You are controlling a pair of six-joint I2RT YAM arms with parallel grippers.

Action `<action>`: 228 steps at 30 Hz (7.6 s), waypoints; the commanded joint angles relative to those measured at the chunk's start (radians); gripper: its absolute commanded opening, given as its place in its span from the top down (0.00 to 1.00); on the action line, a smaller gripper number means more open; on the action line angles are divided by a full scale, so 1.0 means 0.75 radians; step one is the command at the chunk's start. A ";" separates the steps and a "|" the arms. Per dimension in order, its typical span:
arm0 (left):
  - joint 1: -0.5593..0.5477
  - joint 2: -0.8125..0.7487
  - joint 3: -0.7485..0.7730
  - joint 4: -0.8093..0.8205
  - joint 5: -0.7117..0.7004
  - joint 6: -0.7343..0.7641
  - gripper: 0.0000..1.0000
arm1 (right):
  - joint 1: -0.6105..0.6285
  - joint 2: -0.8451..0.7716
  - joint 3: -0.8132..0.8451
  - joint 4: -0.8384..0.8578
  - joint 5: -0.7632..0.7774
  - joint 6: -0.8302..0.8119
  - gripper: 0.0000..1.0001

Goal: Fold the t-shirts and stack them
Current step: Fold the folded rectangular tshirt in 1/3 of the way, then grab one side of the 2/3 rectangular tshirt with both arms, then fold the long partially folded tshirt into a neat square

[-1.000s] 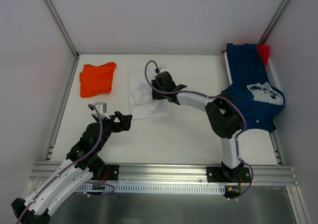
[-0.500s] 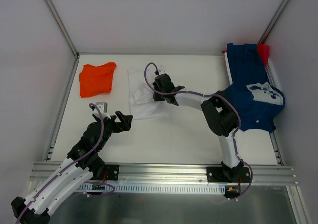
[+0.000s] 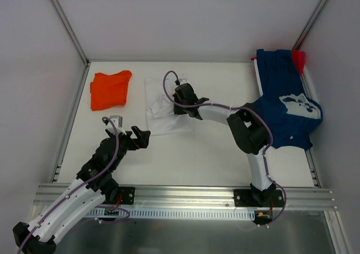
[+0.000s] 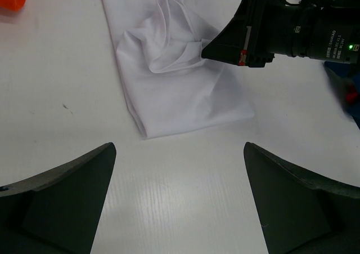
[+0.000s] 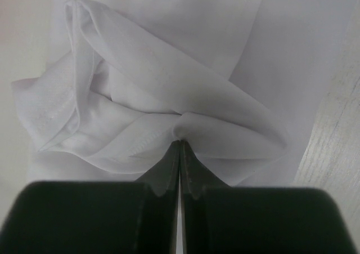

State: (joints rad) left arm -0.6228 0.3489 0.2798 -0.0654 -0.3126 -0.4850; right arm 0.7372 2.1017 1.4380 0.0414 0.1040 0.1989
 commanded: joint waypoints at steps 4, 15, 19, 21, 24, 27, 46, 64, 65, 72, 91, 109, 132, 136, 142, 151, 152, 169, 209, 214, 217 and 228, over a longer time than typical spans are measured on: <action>-0.008 0.016 -0.009 0.057 0.026 -0.026 0.01 | -0.013 -0.004 0.160 0.019 0.023 -0.020 1.00; -0.008 0.040 -0.015 0.075 0.047 -0.036 0.01 | -0.054 0.204 0.482 -0.049 0.058 -0.065 1.00; -0.008 0.044 -0.015 0.077 0.051 -0.036 0.01 | -0.073 0.280 0.547 -0.049 0.066 -0.034 0.99; -0.008 0.052 -0.015 0.077 0.055 -0.036 0.01 | -0.085 0.304 0.564 -0.079 0.068 0.002 1.00; -0.008 0.063 -0.015 0.081 0.055 -0.036 0.01 | -0.095 0.298 0.549 -0.074 0.105 0.027 1.00; -0.008 0.077 -0.011 0.083 0.055 -0.034 0.01 | -0.095 0.251 0.492 -0.072 0.188 0.048 0.99; -0.008 0.089 -0.009 0.083 0.026 0.011 0.01 | -0.079 -0.222 0.173 -0.129 0.461 -0.005 0.01; 0.147 0.813 -0.068 1.082 0.690 -0.106 0.01 | 0.025 -0.984 -0.956 0.294 0.179 0.411 0.00; 0.172 0.876 -0.068 1.148 0.792 -0.130 0.01 | 0.027 -0.978 -0.982 0.325 0.152 0.454 0.01; 0.386 1.299 -0.140 1.549 0.873 -0.337 0.01 | 0.025 -0.900 -1.083 0.472 0.076 0.526 0.01; 0.481 1.560 -0.079 1.566 0.770 -0.427 0.04 | -0.048 -0.510 -1.114 0.898 -0.108 0.686 0.01; 0.483 1.819 0.016 1.672 0.881 -0.501 1.00 | -0.073 -0.438 -1.171 1.008 -0.124 0.725 0.04; 0.426 0.507 -0.253 0.776 0.875 -0.448 1.00 | 0.268 -1.172 -1.451 0.551 0.255 0.715 0.99; 0.397 0.051 -0.195 0.337 0.754 -0.378 1.00 | 0.379 -1.389 -1.388 0.250 0.420 0.700 1.00; 0.395 0.034 -0.118 0.212 0.773 -0.360 1.00 | 0.422 -1.428 -1.269 0.113 0.495 0.643 0.99; 0.395 0.253 -0.052 0.330 0.720 -0.321 1.00 | 0.398 -1.193 -1.026 0.070 0.571 0.490 0.99; 0.395 0.265 -0.038 0.335 0.691 -0.315 1.00 | 0.385 -1.168 -1.003 0.070 0.567 0.465 0.99; 0.397 0.721 0.220 0.551 0.462 -0.145 1.00 | 0.105 -0.606 -0.422 0.072 0.269 0.242 0.99; 0.679 1.609 0.482 0.887 -0.088 -0.333 0.01 | -0.187 0.552 0.746 0.339 -0.407 0.349 0.01; 0.679 1.533 0.488 0.897 -0.086 -0.261 0.01 | -0.181 0.319 0.399 0.380 -0.358 0.254 0.01; 0.679 1.441 0.476 0.852 -0.048 -0.272 0.01 | -0.181 0.125 0.152 0.401 -0.296 0.213 0.00; 0.609 0.891 0.308 0.605 0.047 -0.259 0.01 | -0.093 -0.256 0.003 0.305 -0.222 0.185 0.35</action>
State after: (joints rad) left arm -0.1585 1.1168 0.5343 0.4843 -0.3050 -0.7094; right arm 0.6285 1.9659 1.3502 0.2970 -0.0818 0.3622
